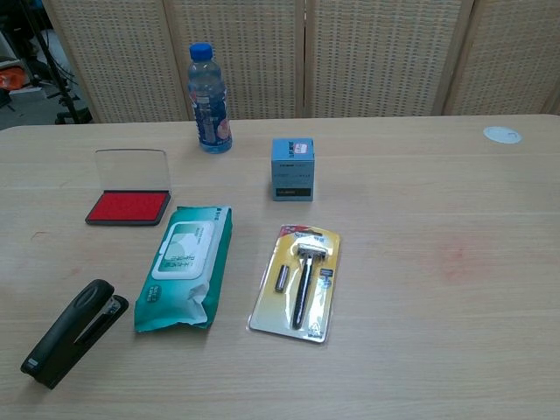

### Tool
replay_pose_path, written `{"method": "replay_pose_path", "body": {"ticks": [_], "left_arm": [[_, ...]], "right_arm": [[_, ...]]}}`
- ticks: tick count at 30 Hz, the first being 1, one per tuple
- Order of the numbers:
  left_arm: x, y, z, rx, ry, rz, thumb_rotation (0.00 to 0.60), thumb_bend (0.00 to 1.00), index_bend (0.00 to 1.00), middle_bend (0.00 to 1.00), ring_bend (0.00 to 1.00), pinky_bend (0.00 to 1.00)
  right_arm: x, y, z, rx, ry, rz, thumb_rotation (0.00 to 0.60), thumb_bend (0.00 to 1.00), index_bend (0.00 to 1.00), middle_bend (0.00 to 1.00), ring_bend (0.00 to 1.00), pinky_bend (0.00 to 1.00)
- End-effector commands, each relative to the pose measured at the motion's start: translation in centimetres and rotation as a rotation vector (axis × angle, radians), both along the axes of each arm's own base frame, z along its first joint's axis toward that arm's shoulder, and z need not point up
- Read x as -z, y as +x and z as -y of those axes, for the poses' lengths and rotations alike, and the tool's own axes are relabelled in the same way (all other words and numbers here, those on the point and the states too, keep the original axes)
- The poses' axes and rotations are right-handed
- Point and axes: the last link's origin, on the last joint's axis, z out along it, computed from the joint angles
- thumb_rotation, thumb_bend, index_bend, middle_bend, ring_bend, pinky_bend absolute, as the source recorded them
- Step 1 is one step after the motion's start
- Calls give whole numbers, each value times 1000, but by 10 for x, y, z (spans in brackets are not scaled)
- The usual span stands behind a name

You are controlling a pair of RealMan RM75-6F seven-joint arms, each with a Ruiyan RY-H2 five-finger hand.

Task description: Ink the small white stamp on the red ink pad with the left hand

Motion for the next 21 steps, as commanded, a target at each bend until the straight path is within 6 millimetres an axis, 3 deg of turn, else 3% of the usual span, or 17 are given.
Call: {"method": "replay_pose_path", "body": {"ticks": [1,7,12,21], "left_arm": [[-11,29,-15,110,112,69,600,423,589,973,1000,956],[-9,70,-51,211,191,149,600,425,596,973,1000,956],[12,100,-89,209,149,156,600,425,596,973,1000,956],[58,122,-132,132,32,110,600,436,596,973,1000,956]], "right_arm": [[0,-1,1,3,2,1,600,94,0,0,0,0],[-1,-4,5,22,0,8,600,94,0,0,0,0],[-3,-11,12,54,-4,15,600,94,0,0,0,0],[-6,-22,22,108,-8,22,600,96,0,0,0,0]]}}
